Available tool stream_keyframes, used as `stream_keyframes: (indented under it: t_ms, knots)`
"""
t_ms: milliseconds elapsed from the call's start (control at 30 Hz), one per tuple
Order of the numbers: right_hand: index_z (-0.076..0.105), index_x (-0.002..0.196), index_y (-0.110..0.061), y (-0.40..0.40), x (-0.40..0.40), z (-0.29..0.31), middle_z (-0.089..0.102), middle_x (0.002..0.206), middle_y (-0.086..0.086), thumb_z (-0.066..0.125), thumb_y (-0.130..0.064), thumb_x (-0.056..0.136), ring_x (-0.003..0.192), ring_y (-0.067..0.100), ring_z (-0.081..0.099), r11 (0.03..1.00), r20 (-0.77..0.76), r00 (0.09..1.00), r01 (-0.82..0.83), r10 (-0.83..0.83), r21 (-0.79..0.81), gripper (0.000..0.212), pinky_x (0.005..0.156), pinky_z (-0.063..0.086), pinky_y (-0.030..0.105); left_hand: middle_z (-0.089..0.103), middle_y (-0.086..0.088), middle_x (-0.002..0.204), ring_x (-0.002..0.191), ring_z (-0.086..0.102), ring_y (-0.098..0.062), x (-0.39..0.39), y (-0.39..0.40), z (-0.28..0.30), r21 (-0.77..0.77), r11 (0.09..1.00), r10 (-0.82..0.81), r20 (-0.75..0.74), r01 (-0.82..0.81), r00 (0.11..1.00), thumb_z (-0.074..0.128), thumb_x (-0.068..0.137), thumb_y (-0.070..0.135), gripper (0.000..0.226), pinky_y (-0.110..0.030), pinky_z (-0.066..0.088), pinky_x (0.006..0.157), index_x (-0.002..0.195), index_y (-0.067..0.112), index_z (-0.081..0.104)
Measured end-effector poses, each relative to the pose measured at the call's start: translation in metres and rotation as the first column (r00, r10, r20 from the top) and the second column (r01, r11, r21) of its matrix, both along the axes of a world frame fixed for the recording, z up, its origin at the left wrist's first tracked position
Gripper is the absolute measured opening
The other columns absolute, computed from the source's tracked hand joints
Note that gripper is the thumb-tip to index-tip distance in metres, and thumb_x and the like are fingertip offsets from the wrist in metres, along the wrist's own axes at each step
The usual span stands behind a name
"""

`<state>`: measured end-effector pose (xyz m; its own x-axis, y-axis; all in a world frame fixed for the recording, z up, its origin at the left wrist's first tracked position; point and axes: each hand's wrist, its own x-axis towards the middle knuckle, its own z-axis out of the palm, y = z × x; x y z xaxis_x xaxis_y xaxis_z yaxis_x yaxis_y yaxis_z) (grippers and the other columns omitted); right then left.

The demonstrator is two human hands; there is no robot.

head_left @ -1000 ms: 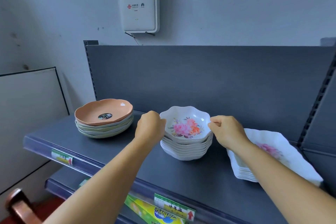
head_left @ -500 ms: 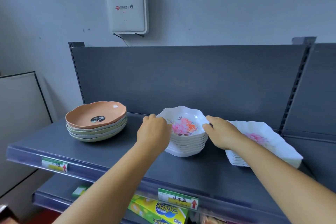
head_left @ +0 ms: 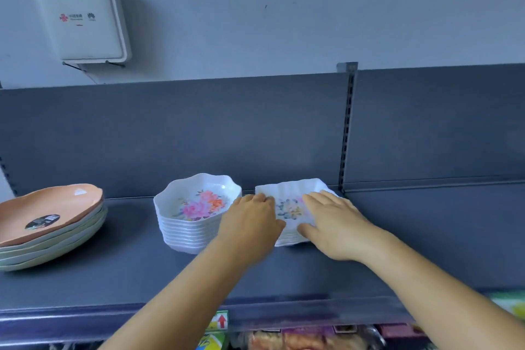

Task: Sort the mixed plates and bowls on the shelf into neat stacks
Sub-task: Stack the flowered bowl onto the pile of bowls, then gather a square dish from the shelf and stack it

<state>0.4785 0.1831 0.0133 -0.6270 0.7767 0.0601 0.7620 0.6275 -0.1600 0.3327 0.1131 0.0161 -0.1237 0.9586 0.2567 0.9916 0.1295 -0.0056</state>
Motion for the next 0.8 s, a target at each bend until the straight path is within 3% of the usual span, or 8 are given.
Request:
stream_keyframes:
  t_ms: [100,233,800]
  knots:
    - [0.027,0.144,-0.015,0.010,0.045,-0.003,0.025,0.154,-0.004,0.034,-0.043,0.098,0.148,0.019,0.009,0.998,0.010,0.998,0.067,-0.067,-0.012,0.054,0.119,0.012,0.035,0.046,-0.003,0.143,0.133,0.040,-0.023,0.039,0.020,-0.004,-0.039,0.996,-0.075,0.015,0.076,0.997,0.036,0.100,0.037,0.049,-0.030,0.031,0.107,0.143,0.012,0.039]
    - [0.010,0.153,-0.017,0.021,0.112,-0.004,0.011,0.161,-0.005,0.034,-0.044,0.100,0.149,0.016,0.001,0.985,0.035,0.985,0.171,-0.170,-0.011,0.064,0.121,0.006,0.035,0.045,-0.005,0.144,0.134,0.039,-0.025,0.101,0.044,-0.006,-0.081,0.984,-0.159,0.008,0.159,0.987,0.037,0.101,0.039,0.049,-0.032,0.031,0.108,0.141,0.011,0.039]
    - [0.006,0.154,-0.016,0.051,0.392,-0.021,0.006,0.162,-0.002,0.034,-0.046,0.099,0.150,0.017,0.001,0.872,0.082,0.870,0.489,-0.486,-0.021,0.069,0.121,0.007,0.037,0.047,-0.006,0.142,0.130,0.043,-0.026,0.369,0.128,-0.024,-0.127,0.888,-0.444,0.003,0.441,0.896,0.039,0.100,0.037,0.049,-0.033,0.032,0.108,0.140,0.010,0.039]
